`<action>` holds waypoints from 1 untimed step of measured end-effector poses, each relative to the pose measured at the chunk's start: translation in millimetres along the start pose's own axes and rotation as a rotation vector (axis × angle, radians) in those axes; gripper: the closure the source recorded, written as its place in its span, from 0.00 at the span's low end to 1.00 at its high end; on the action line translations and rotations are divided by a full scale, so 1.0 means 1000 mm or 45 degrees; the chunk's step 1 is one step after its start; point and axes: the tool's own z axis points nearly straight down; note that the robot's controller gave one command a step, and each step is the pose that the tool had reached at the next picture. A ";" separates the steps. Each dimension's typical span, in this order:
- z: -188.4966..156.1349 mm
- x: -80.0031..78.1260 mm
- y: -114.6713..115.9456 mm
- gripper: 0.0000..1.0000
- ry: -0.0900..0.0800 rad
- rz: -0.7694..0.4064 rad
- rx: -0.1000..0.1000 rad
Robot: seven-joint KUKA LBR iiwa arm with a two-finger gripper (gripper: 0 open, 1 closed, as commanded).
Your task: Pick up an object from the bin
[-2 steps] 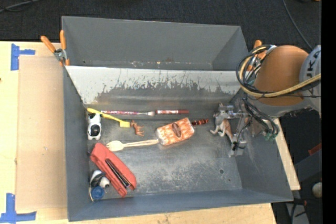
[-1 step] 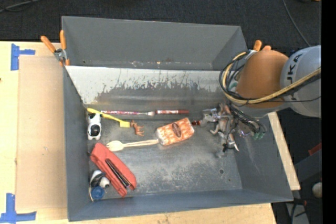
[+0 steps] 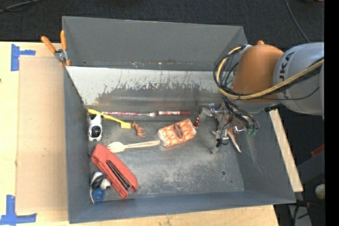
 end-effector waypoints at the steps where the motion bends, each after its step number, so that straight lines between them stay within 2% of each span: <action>1: -0.010 -0.021 0.068 0.00 -0.006 -0.160 0.002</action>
Offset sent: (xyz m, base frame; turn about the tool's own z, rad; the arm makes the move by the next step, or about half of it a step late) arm 0.0032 0.0706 0.0096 0.1056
